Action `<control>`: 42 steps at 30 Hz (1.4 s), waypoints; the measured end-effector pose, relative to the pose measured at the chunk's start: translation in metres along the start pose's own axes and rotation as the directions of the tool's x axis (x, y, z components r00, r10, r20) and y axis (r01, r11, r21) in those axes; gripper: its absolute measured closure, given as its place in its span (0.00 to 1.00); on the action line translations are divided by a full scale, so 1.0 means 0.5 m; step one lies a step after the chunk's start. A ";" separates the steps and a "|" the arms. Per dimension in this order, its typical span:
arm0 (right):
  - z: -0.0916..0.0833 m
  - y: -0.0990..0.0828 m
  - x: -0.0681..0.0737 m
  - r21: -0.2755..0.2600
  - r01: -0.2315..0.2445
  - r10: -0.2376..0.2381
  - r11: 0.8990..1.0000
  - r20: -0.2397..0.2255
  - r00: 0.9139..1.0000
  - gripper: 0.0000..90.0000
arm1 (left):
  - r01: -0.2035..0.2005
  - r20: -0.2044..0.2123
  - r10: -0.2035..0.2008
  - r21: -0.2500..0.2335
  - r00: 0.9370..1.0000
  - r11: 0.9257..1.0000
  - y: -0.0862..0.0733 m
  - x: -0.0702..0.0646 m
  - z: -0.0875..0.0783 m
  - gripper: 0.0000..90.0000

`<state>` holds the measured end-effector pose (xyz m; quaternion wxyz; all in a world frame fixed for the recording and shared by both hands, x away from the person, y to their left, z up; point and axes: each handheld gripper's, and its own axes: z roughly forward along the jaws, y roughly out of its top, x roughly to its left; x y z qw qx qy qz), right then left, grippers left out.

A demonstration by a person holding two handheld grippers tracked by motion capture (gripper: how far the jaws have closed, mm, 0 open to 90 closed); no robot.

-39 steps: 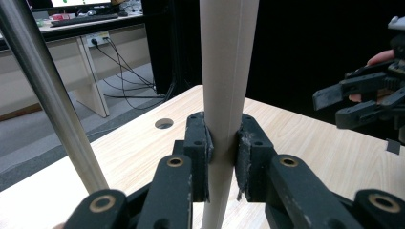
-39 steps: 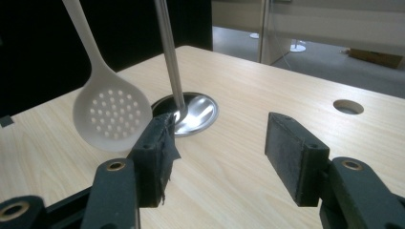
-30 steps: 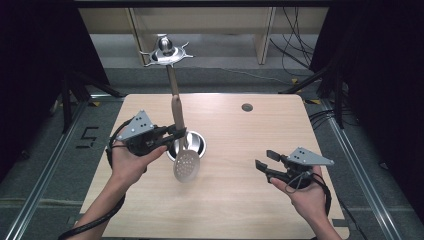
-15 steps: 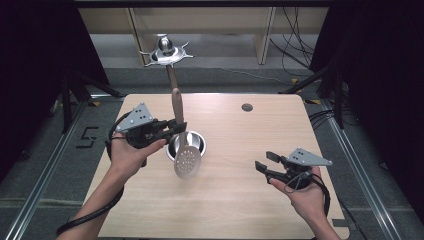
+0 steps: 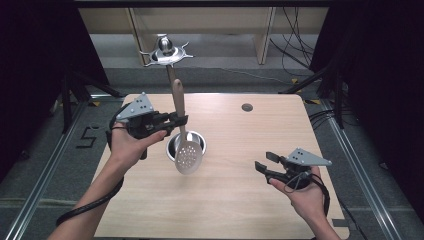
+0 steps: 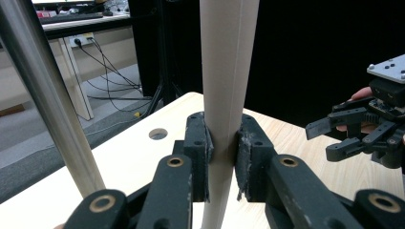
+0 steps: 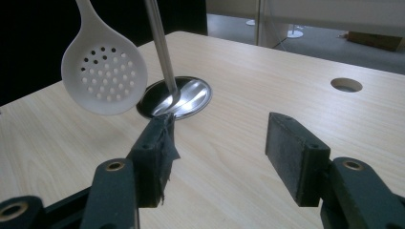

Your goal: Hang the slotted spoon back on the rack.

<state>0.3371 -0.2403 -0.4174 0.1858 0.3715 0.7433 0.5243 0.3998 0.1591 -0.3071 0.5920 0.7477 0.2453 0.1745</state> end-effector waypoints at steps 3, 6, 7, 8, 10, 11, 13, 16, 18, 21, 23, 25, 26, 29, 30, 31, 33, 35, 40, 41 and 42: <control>0.000 -0.001 0.000 0.000 0.002 -0.002 1.000 0.000 1.000 0.49 | 0.006 0.002 -0.006 -0.002 1.000 1.000 0.006 0.005 0.001 0.85; 0.002 -0.001 -0.001 -0.005 0.000 0.000 1.000 -0.010 1.000 0.49 | 0.011 0.001 -0.011 -0.004 1.000 1.000 0.011 0.009 0.001 0.85; 0.001 -0.001 0.000 0.000 0.002 -0.002 1.000 -0.004 1.000 0.49 | 0.018 0.004 -0.018 -0.005 1.000 1.000 0.013 0.011 0.001 0.85; 0.002 -0.001 0.000 -0.006 0.000 -0.001 1.000 -0.008 1.000 0.49 | 0.021 0.004 -0.021 -0.005 1.000 1.000 0.014 0.012 0.001 0.85; 0.002 -0.002 -0.002 -0.012 0.012 -0.012 1.000 -0.002 1.000 0.49 | 0.020 0.008 -0.020 -0.006 1.000 1.000 0.015 0.014 0.001 0.85; 0.002 -0.002 -0.002 -0.012 0.012 -0.012 1.000 -0.002 1.000 0.49 | 0.020 0.008 -0.020 -0.006 1.000 1.000 0.015 0.014 0.001 0.85; 0.001 -0.002 0.002 0.002 -0.018 0.018 1.000 -0.011 1.000 0.49 | 0.022 0.008 -0.022 -0.003 1.000 1.000 0.016 0.016 0.002 0.85; 0.002 -0.001 -0.001 -0.004 0.011 -0.011 1.000 -0.009 1.000 0.49 | 0.022 0.006 -0.022 0.000 1.000 1.000 0.018 0.019 0.004 0.85; 0.003 -0.002 -0.001 -0.003 0.011 -0.011 1.000 -0.010 1.000 0.49 | 0.022 0.006 -0.022 0.002 1.000 1.000 0.019 0.019 0.003 0.85; 0.001 -0.001 -0.003 0.006 0.024 -0.024 1.000 0.000 1.000 0.49 | 0.023 0.005 -0.023 0.000 1.000 1.000 0.021 0.021 0.003 0.85; 0.001 -0.001 -0.003 0.007 0.025 -0.025 1.000 -0.001 1.000 0.49 | 0.025 0.007 -0.025 -0.001 1.000 1.000 0.022 0.022 0.004 0.85; 0.002 -0.003 0.002 0.012 -0.009 0.009 1.000 -0.015 1.000 0.49 | 0.024 0.008 -0.024 0.000 1.000 1.000 0.023 0.025 0.004 0.85; 0.002 -0.003 0.001 0.009 0.006 -0.005 1.000 -0.011 1.000 0.49 | 0.025 0.006 -0.025 0.001 1.000 1.000 0.024 0.027 0.005 0.85; 0.004 -0.003 0.001 0.001 0.006 -0.006 1.000 -0.014 1.000 0.49 | 0.030 0.009 -0.030 0.001 1.000 1.000 0.024 0.029 0.005 0.85; 0.004 -0.003 0.001 0.001 0.006 -0.006 1.000 -0.014 1.000 0.49 | 0.034 0.012 -0.034 -0.001 0.999 0.999 0.024 0.030 0.005 0.85; 0.003 -0.002 0.002 0.011 -0.001 0.001 1.000 -0.012 1.000 0.49 | 0.034 0.016 -0.034 0.000 0.999 0.999 0.025 0.032 0.005 0.85; 0.002 -0.003 0.006 0.025 -0.027 0.027 0.999 -0.012 1.000 0.49 | 0.038 0.018 -0.038 -0.002 0.999 0.999 0.026 0.033 0.005 0.85; 0.003 -0.004 0.004 0.020 -0.014 0.014 1.000 -0.013 1.000 0.49 | 0.041 0.021 -0.041 -0.002 0.999 0.999 0.026 0.036 0.004 0.85; 0.005 -0.004 0.001 0.011 0.002 -0.002 1.000 -0.019 1.000 0.49 | 0.052 0.028 -0.052 -0.001 0.998 0.999 0.028 0.041 0.003 0.85; 0.005 -0.004 0.001 0.011 0.003 -0.003 1.000 -0.019 1.000 0.49 | 0.053 0.028 -0.053 -0.001 0.998 0.999 0.028 0.042 0.003 0.85; 0.005 -0.004 0.001 0.011 0.003 -0.003 1.000 -0.019 1.000 0.48 | 0.053 0.029 -0.053 0.000 0.998 0.999 0.029 0.043 0.003 0.85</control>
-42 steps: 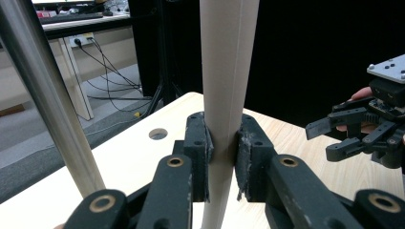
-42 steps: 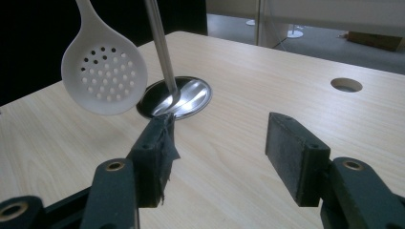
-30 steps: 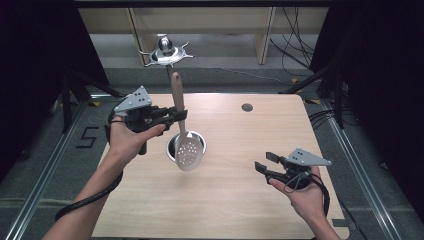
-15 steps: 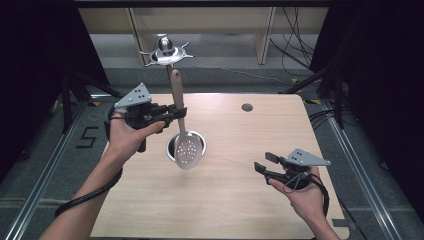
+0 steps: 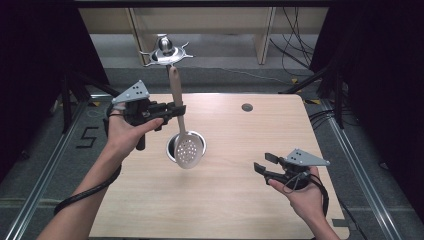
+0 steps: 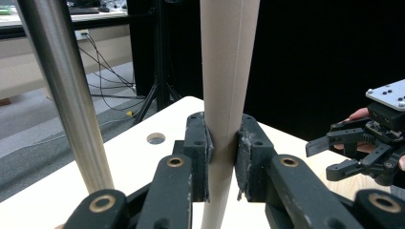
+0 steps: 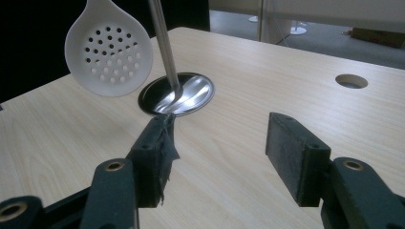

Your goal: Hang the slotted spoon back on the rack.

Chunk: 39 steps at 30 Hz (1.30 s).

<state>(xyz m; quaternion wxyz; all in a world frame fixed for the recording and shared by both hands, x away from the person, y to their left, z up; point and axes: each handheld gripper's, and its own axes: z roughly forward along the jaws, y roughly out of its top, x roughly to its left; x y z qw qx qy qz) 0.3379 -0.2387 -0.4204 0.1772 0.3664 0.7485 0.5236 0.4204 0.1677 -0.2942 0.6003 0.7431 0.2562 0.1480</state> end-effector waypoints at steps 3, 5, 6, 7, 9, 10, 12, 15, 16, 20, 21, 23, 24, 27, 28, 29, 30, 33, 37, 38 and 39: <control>0.002 -0.001 0.000 -0.005 0.003 -0.003 1.000 -0.001 1.000 0.48 | -0.002 0.001 0.002 0.003 1.000 1.000 0.001 0.001 0.001 0.85; 0.002 -0.001 0.001 -0.001 0.002 -0.002 1.000 -0.002 1.000 0.48 | 0.001 0.004 -0.001 0.004 1.000 1.000 0.002 0.002 0.001 0.85; 0.003 -0.001 0.001 0.000 0.001 -0.001 1.000 -0.001 1.000 0.48 | 0.001 0.005 -0.001 0.005 1.000 1.000 0.003 0.002 0.002 0.85; 0.003 -0.001 0.001 0.003 0.000 0.000 1.000 -0.005 1.000 0.48 | 0.000 0.006 0.000 0.005 1.000 1.000 0.003 0.002 0.002 0.85; 0.002 -0.001 0.002 0.007 -0.005 0.005 1.000 -0.003 1.000 0.48 | 0.004 0.009 -0.004 0.001 1.000 1.000 0.005 0.000 0.004 0.85; 0.001 -0.001 0.003 0.015 -0.005 0.005 1.000 0.004 1.000 0.48 | 0.002 0.011 -0.002 0.001 1.000 1.000 0.006 -0.001 0.004 0.85; 0.002 -0.001 0.001 0.014 -0.001 0.001 1.000 -0.005 1.000 0.48 | 0.005 0.016 -0.005 0.001 1.000 1.000 0.009 -0.003 0.005 0.85; 0.002 -0.001 0.002 0.012 -0.007 0.007 1.000 -0.005 1.000 0.48 | 0.005 0.022 -0.005 0.001 1.000 1.000 0.012 -0.003 0.008 0.85; 0.002 -0.001 0.002 0.012 -0.005 0.005 1.000 -0.004 1.000 0.48 | 0.005 0.022 -0.005 0.002 1.000 1.000 0.012 -0.002 0.008 0.85; 0.001 -0.002 0.004 0.014 -0.024 0.024 1.000 -0.006 1.000 0.48 | 0.018 0.021 -0.018 -0.002 1.000 1.000 0.013 0.003 0.009 0.85; 0.001 -0.002 0.004 0.014 -0.024 0.024 1.000 -0.006 1.000 0.48 | 0.019 0.023 -0.019 -0.003 1.000 1.000 0.013 0.004 0.009 0.85; 0.004 -0.003 -0.002 -0.005 0.016 -0.016 1.000 0.000 1.000 0.48 | 0.019 0.024 -0.018 -0.004 1.000 1.000 0.014 0.006 0.008 0.85; 0.002 -0.002 0.000 0.014 0.004 -0.004 1.000 0.001 1.000 0.48 | 0.023 0.024 -0.023 -0.005 0.999 1.000 0.015 0.006 0.008 0.85; 0.000 -0.002 0.004 0.032 -0.016 0.016 0.999 0.003 1.000 0.48 | 0.027 0.028 -0.027 -0.003 0.999 1.000 0.016 0.010 0.008 0.85; 0.000 -0.002 0.004 0.032 -0.016 0.016 0.999 0.003 1.000 0.48 | 0.027 0.028 -0.027 -0.003 0.999 1.000 0.016 0.010 0.008 0.85; 0.001 -0.002 0.002 0.028 -0.003 0.003 1.000 0.004 1.000 0.48 | 0.029 0.029 -0.028 -0.003 0.999 1.000 0.016 0.010 0.008 0.85; 0.001 -0.002 0.002 0.028 -0.003 0.003 1.000 0.004 1.000 0.48 | 0.028 0.029 -0.028 -0.003 0.999 1.000 0.016 0.010 0.008 0.85; 0.003 -0.003 0.002 0.021 -0.007 0.007 1.000 -0.001 1.000 0.48 | 0.028 0.032 -0.028 -0.002 0.999 1.000 0.015 0.011 0.008 0.85; 0.003 -0.003 0.000 0.013 0.015 -0.015 1.000 0.007 1.000 0.48 | 0.035 0.039 -0.035 -0.003 0.999 0.999 0.011 0.013 0.008 0.85; 0.004 -0.003 0.001 0.014 0.008 -0.008 1.000 0.004 1.000 0.48 | 0.035 0.040 -0.035 -0.003 0.999 0.999 0.010 0.014 0.007 0.85; 0.005 -0.004 0.001 0.010 0.005 -0.005 1.000 -0.003 1.000 0.48 | 0.040 0.040 -0.039 -0.003 0.998 0.999 0.009 0.015 0.007 0.85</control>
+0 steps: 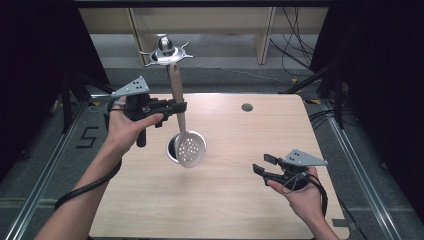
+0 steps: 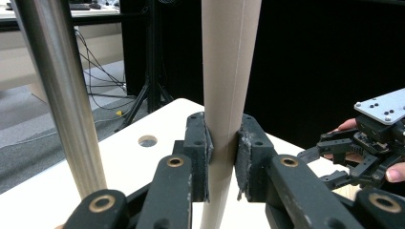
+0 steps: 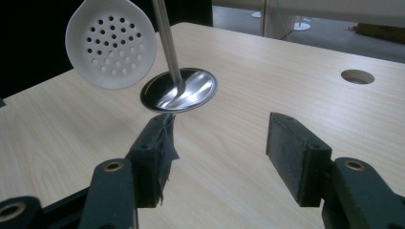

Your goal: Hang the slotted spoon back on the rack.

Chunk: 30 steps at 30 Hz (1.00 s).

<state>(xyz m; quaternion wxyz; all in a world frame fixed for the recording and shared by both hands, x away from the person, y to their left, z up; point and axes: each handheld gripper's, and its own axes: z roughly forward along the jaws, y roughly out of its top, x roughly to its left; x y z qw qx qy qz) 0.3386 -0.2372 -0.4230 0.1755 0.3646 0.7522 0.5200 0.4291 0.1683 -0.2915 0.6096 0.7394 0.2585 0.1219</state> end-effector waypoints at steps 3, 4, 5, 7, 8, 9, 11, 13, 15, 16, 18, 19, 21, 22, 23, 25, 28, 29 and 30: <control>0.000 0.000 0.000 0.000 0.000 0.000 1.000 0.001 1.000 0.48 | 0.002 0.003 -0.002 -0.003 1.000 1.000 -0.002 0.002 -0.001 0.85; -0.001 0.000 0.000 0.004 0.000 0.000 1.000 0.004 1.000 0.48 | 0.002 0.002 -0.002 -0.004 1.000 1.000 -0.002 0.002 -0.001 0.85; 0.000 0.000 0.000 -0.001 0.000 0.000 1.000 0.000 1.000 0.48 | 0.004 0.005 -0.004 -0.005 1.000 1.000 -0.002 0.003 -0.001 0.85; -0.001 0.000 0.000 -0.001 0.007 -0.007 1.000 0.007 1.000 0.48 | 0.004 0.006 -0.004 -0.005 1.000 1.000 -0.002 0.003 -0.001 0.85; 0.001 0.000 0.001 -0.002 -0.005 0.005 1.000 -0.005 1.000 0.48 | 0.006 0.009 -0.006 -0.006 1.000 1.000 -0.002 0.003 -0.002 0.85; 0.001 -0.001 0.000 0.001 0.001 -0.001 1.000 0.000 1.000 0.48 | 0.012 0.015 -0.012 -0.010 1.000 1.000 -0.003 0.005 -0.002 0.85; 0.002 -0.001 -0.001 -0.005 0.008 -0.008 1.000 0.003 1.000 0.48 | 0.017 0.019 -0.016 -0.015 1.000 1.000 -0.004 0.005 -0.002 0.85; 0.000 -0.001 -0.002 0.008 0.010 -0.011 1.000 0.007 1.000 0.48 | 0.023 0.022 -0.022 -0.022 1.000 0.999 -0.006 0.006 -0.003 0.85; -0.001 -0.001 0.000 0.022 -0.002 0.002 1.000 0.002 1.000 0.48 | 0.026 0.022 -0.025 -0.024 0.999 0.999 -0.007 0.007 -0.004 0.84; 0.000 -0.001 0.001 0.014 -0.008 0.008 1.000 0.003 1.000 0.48 | 0.026 0.024 -0.026 -0.025 0.999 0.999 -0.007 0.008 -0.005 0.84; 0.001 -0.002 0.000 0.013 -0.002 0.002 1.000 0.004 1.000 0.48 | 0.031 0.021 -0.031 -0.026 0.999 0.999 -0.008 0.009 -0.006 0.84; 0.001 -0.002 0.000 0.014 -0.002 0.002 1.000 0.004 1.000 0.48 | 0.034 0.022 -0.033 -0.029 0.999 0.999 -0.008 0.009 -0.007 0.84; 0.004 -0.003 0.001 0.007 -0.013 0.013 1.000 -0.008 1.000 0.48 | 0.041 0.023 -0.040 -0.032 0.999 0.999 -0.010 0.012 -0.008 0.84; 0.004 -0.003 0.001 0.007 -0.006 0.006 1.000 -0.007 1.000 0.48 | 0.046 0.023 -0.046 -0.035 0.999 0.998 -0.010 0.012 -0.008 0.84; 0.002 -0.003 0.001 0.016 -0.005 0.005 1.000 0.003 1.000 0.48 | 0.049 0.021 -0.048 -0.036 0.999 0.998 -0.011 0.013 -0.009 0.84; 0.005 -0.003 0.002 0.014 -0.019 0.020 1.000 -0.016 1.000 0.48 | 0.051 0.018 -0.050 -0.038 0.999 0.998 -0.011 0.015 -0.009 0.84; 0.004 -0.003 0.002 0.015 -0.017 0.018 1.000 -0.012 1.000 0.48 | 0.050 0.016 -0.049 -0.037 0.999 0.998 -0.011 0.017 -0.009 0.84; 0.004 -0.003 0.002 0.015 -0.017 0.017 1.000 -0.011 1.000 0.48 | 0.052 0.015 -0.052 -0.037 0.999 0.998 -0.011 0.017 -0.009 0.84; 0.004 -0.003 0.002 0.015 -0.017 0.017 1.000 -0.011 1.000 0.48 | 0.057 0.015 -0.056 -0.040 0.998 0.998 -0.011 0.018 -0.009 0.84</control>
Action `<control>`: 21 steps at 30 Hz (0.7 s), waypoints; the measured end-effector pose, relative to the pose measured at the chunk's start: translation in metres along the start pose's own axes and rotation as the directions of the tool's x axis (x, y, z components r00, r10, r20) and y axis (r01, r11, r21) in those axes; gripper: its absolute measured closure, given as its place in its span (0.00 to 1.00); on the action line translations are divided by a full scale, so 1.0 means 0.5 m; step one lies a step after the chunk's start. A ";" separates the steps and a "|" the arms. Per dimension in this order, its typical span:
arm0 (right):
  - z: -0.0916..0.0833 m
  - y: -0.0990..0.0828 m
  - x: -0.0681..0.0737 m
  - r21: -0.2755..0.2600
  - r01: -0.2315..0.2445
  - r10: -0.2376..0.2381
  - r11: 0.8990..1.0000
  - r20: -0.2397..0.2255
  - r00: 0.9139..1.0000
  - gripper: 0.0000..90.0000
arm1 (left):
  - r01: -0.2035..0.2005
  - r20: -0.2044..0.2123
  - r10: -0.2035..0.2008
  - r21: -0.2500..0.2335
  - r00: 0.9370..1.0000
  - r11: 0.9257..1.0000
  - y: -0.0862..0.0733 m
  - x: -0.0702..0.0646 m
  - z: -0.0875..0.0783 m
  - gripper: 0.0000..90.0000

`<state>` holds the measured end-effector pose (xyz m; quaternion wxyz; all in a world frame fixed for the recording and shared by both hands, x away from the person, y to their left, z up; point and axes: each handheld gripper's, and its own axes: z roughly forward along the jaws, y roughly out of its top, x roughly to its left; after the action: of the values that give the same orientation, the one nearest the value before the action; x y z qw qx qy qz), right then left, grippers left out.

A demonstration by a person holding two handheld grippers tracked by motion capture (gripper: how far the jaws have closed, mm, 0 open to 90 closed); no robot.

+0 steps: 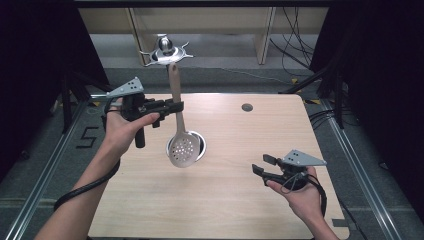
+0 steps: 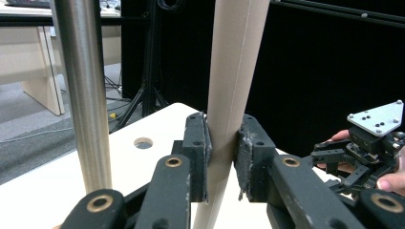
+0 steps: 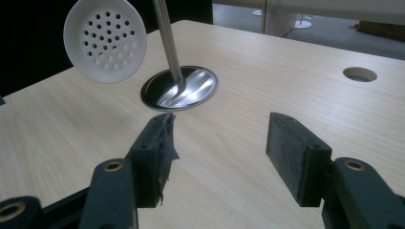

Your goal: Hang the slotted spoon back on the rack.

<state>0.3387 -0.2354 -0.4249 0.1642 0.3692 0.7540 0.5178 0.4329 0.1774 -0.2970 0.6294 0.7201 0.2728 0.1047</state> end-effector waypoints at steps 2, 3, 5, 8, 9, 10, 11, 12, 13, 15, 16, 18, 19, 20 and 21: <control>-0.001 -0.001 0.001 0.002 -0.011 0.011 1.000 0.002 1.000 0.48 | 0.005 -0.002 -0.005 -0.004 1.000 1.000 -0.001 0.002 0.000 0.83; -0.002 -0.001 0.000 0.009 -0.001 0.001 1.000 0.011 1.000 0.48 | 0.008 -0.002 -0.008 -0.006 1.000 1.000 -0.001 0.004 0.000 0.83; -0.001 -0.002 -0.002 0.004 0.007 -0.007 1.000 0.010 1.000 0.48 | 0.015 -0.003 -0.015 -0.010 1.000 1.000 -0.002 0.007 -0.001 0.82; 0.000 -0.002 -0.003 0.004 0.009 -0.009 1.000 0.011 1.000 0.48 | 0.028 0.001 -0.028 -0.016 1.000 0.999 -0.003 0.011 -0.002 0.82; 0.000 -0.002 -0.004 0.000 0.018 -0.018 1.000 0.012 1.000 0.48 | 0.032 -0.001 -0.032 -0.019 0.999 0.999 -0.004 0.012 -0.002 0.82; 0.000 -0.002 -0.004 0.000 0.018 -0.018 1.000 0.012 1.000 0.48 | 0.035 -0.002 -0.035 -0.020 0.999 0.999 -0.004 0.013 -0.002 0.82; -0.002 -0.002 0.001 0.022 -0.016 0.016 1.000 0.012 1.000 0.48 | 0.038 -0.005 -0.038 -0.020 0.999 0.999 -0.005 0.014 -0.002 0.82; -0.001 -0.002 -0.005 0.008 0.027 -0.027 1.000 0.018 0.999 0.48 | 0.039 -0.009 -0.039 -0.020 0.999 0.999 -0.006 0.015 -0.002 0.82; -0.001 -0.002 -0.005 0.008 0.028 -0.028 1.000 0.018 0.999 0.48 | 0.041 -0.009 -0.041 -0.020 0.999 0.999 -0.007 0.017 -0.002 0.82; -0.001 -0.002 -0.006 0.003 0.039 -0.039 0.999 0.026 0.999 0.48 | 0.043 -0.015 -0.044 -0.021 0.999 0.999 -0.008 0.018 -0.002 0.82; -0.001 -0.002 -0.006 0.003 0.039 -0.039 0.999 0.026 0.999 0.48 | 0.043 -0.018 -0.043 -0.021 0.999 0.999 -0.007 0.018 -0.002 0.82; 0.002 -0.003 -0.002 0.005 0.008 -0.008 1.000 0.003 1.000 0.48 | 0.044 -0.024 -0.045 -0.021 0.999 0.999 -0.007 0.019 -0.002 0.82; 0.001 -0.003 -0.001 0.011 0.000 0.000 1.000 0.002 1.000 0.48 | 0.043 -0.024 -0.043 -0.021 0.999 0.999 -0.007 0.020 -0.002 0.82; 0.002 -0.003 -0.001 0.011 0.006 -0.006 1.000 0.004 1.000 0.48 | 0.043 -0.025 -0.044 -0.021 0.999 0.999 -0.007 0.020 -0.001 0.82; 0.002 -0.004 -0.001 0.009 0.007 -0.007 1.000 0.004 1.000 0.48 | 0.046 -0.028 -0.047 -0.022 0.998 0.999 -0.008 0.021 -0.001 0.81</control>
<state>0.3392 -0.2355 -0.4271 0.1656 0.3684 0.7573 0.5132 0.4404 0.1834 -0.3026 0.6354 0.7051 0.2974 0.1033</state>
